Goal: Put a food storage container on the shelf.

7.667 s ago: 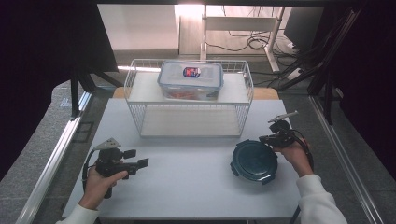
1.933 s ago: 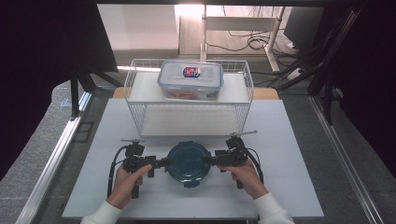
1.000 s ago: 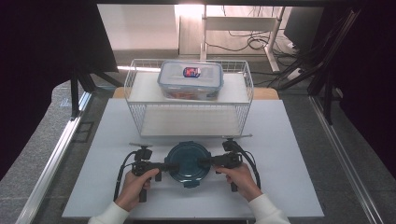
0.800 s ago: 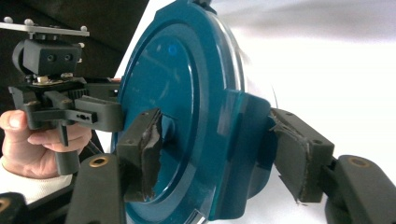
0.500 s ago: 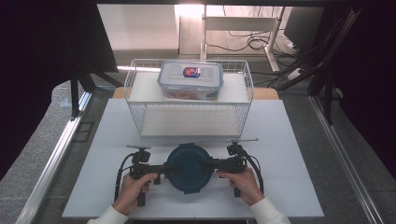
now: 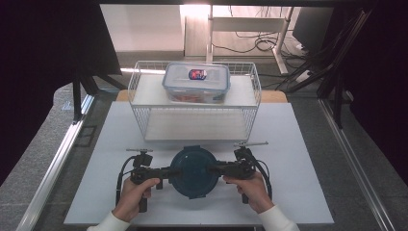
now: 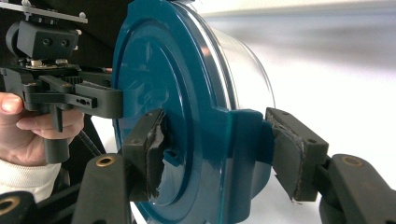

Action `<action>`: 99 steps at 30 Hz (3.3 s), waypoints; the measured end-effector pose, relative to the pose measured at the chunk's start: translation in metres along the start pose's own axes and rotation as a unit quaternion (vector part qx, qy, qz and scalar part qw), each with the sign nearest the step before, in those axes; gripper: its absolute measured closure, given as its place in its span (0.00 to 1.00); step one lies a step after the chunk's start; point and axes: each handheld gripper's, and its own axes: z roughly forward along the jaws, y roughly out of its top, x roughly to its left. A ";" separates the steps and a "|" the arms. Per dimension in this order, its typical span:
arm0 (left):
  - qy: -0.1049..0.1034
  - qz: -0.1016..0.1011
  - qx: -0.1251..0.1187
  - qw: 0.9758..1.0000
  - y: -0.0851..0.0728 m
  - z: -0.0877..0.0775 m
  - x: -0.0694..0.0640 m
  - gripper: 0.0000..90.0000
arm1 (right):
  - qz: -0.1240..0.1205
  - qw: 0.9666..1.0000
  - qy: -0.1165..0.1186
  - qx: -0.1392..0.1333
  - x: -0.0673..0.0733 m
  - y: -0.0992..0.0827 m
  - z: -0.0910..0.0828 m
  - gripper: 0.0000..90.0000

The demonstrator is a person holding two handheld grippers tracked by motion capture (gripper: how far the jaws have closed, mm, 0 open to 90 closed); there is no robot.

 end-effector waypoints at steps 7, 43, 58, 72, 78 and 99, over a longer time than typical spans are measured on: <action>-0.003 0.010 -0.006 1.000 0.002 -0.004 -0.006 0.46 | -0.013 1.000 -0.003 -0.013 0.008 0.004 -0.007 0.44; -0.008 0.084 -0.037 0.996 0.070 -0.032 -0.050 0.46 | -0.063 0.995 -0.025 -0.072 0.045 0.059 -0.045 0.44; -0.016 0.097 -0.049 0.994 0.102 -0.049 -0.068 0.46 | -0.082 0.993 -0.032 -0.084 0.065 0.094 -0.061 0.44; -0.013 0.111 -0.060 0.992 0.129 -0.067 -0.085 0.46 | -0.091 0.991 -0.032 -0.090 0.083 0.124 -0.072 0.44; -0.012 0.118 -0.063 0.991 0.142 -0.075 -0.095 0.46 | -0.097 0.990 -0.033 -0.096 0.091 0.137 -0.079 0.44; -0.007 0.142 -0.070 0.987 0.198 -0.098 -0.122 0.46 | -0.110 0.986 -0.029 -0.121 0.110 0.190 -0.097 0.44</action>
